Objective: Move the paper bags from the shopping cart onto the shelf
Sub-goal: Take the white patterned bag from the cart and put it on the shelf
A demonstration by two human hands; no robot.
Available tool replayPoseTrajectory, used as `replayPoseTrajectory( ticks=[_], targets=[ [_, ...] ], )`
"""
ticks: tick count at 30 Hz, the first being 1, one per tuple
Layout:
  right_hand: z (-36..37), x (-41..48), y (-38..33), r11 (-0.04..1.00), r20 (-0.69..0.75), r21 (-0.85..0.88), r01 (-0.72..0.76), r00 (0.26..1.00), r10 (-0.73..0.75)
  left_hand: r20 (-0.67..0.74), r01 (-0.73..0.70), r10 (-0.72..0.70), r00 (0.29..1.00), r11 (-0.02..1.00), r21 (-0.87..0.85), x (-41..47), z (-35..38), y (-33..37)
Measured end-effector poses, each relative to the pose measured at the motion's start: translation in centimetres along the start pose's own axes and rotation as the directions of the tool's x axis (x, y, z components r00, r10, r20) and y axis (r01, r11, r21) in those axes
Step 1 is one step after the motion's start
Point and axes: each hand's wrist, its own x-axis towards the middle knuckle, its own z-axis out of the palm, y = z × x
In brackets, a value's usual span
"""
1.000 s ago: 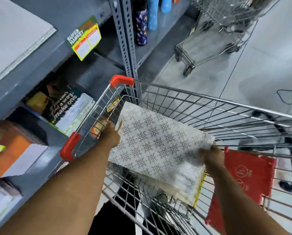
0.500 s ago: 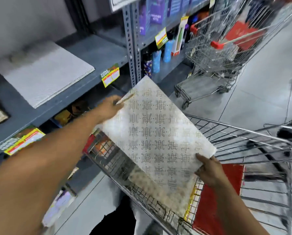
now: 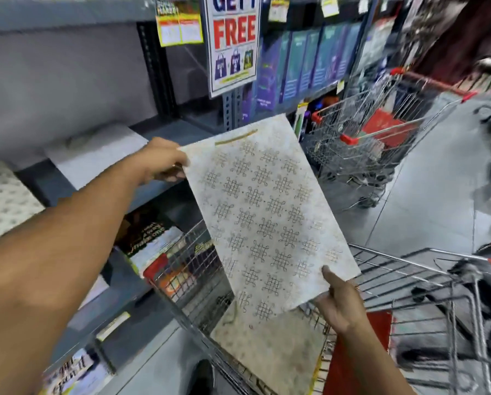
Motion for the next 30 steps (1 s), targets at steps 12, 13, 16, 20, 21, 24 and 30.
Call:
replayPoseTrajectory(
  ticks=[12, 13, 16, 20, 21, 24, 30],
  targets=[
    [5.6, -1.1, 0.2, 0.858, 0.157, -0.488, 0.162, 0.983, -0.096, -0.287, -0.136, -0.095, 0.953, 0.714, -0.687, -3.8, -4.6, -3.9],
    [6.4, -0.8, 0.4, 0.821, 0.177, -0.549, 0.156, 0.982, -0.068, -0.315, -0.132, -0.11, 0.943, 0.745, -0.654, -4.0, -4.8, -4.3],
    [8.9, 0.5, 1.3, 0.717, 0.215, -0.681, 0.146, 0.977, 0.005, -0.238, -0.025, -0.102, 0.966, 0.878, -0.478, -5.0, -5.5, -6.5],
    [12.4, 2.9, 2.9, 0.571, 0.269, -0.803, 0.174, 0.959, 0.086, 0.085, 0.116, -0.088, 0.993, 0.894, -0.433, -6.0, -7.4, -11.1],
    [13.1, 3.3, 3.2, 0.52, 0.268, -0.835, 0.181, 0.959, 0.096, 0.094, 0.12, -0.087, 0.992, 0.89, -0.44, -5.9, -7.8, -12.0],
    [16.5, 6.4, 4.9, 0.35, 0.294, -0.898, 0.266, 0.955, 0.031, 0.039, 0.108, -0.102, 0.994, 0.852, -0.513, -4.5, -10.2, -14.3],
    [28.2, 14.3, 8.7, 0.107, 0.478, -0.868, 0.485, 0.875, -0.082, -0.281, 0.056, -0.277, 0.919, 0.796, -0.603, 2.0, -15.8, -17.0]
  ],
)
